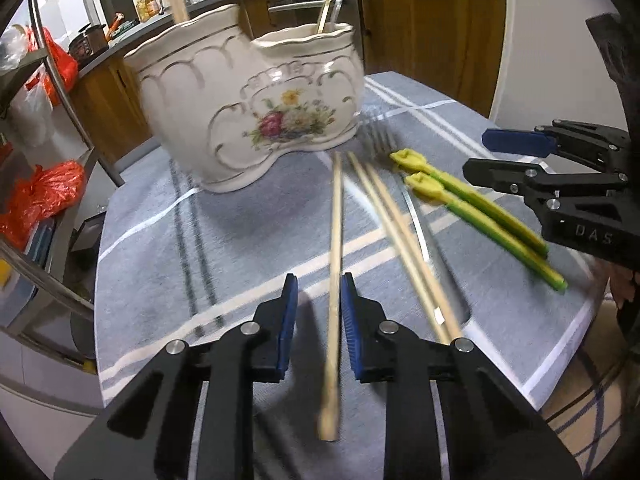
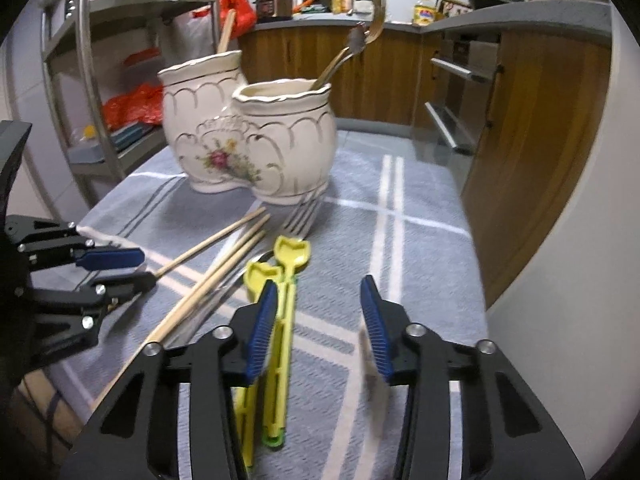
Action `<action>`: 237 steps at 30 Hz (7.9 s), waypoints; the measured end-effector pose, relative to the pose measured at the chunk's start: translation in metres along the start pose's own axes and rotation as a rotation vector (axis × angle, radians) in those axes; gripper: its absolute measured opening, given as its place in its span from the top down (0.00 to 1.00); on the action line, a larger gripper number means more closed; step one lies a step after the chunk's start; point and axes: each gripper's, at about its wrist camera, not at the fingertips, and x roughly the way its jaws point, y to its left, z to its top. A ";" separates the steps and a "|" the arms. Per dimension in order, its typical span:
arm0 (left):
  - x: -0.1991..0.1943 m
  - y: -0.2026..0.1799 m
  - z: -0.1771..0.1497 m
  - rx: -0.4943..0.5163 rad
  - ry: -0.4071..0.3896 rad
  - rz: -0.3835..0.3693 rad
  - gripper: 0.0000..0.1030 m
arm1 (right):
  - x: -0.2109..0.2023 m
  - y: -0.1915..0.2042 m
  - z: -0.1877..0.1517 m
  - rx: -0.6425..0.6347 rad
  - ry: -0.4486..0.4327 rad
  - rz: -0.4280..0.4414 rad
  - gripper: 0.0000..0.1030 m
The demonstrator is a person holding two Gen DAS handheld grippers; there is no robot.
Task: Organize utensils
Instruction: 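Grasp a third wooden chopstick with the left tool while the right tool grasps a yellow-green utensil, then carry the chopstick over the large compartment with left while right carries utensil over small compartment, then lower and release the chopstick with left while right lowers and releases the utensil, then withdraw both tools from the holder back toward the utensils, then grasp a fourth wooden chopstick with the left tool while the right tool grasps the second yellow-green utensil, then lower the chopstick into the large compartment with left while right lowers utensil into small compartment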
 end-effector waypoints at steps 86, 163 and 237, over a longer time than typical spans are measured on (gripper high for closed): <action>-0.012 0.115 0.115 -0.224 -0.746 -0.110 0.94 | 0.061 0.019 0.156 0.118 -0.462 0.026 0.90; -0.065 0.094 0.046 -0.224 -0.623 0.022 0.06 | -0.045 -0.011 0.083 0.160 -0.481 -0.102 0.05; -0.020 0.014 -0.014 -0.002 -0.062 -0.158 0.96 | -0.003 0.012 0.000 0.020 -0.034 0.045 0.90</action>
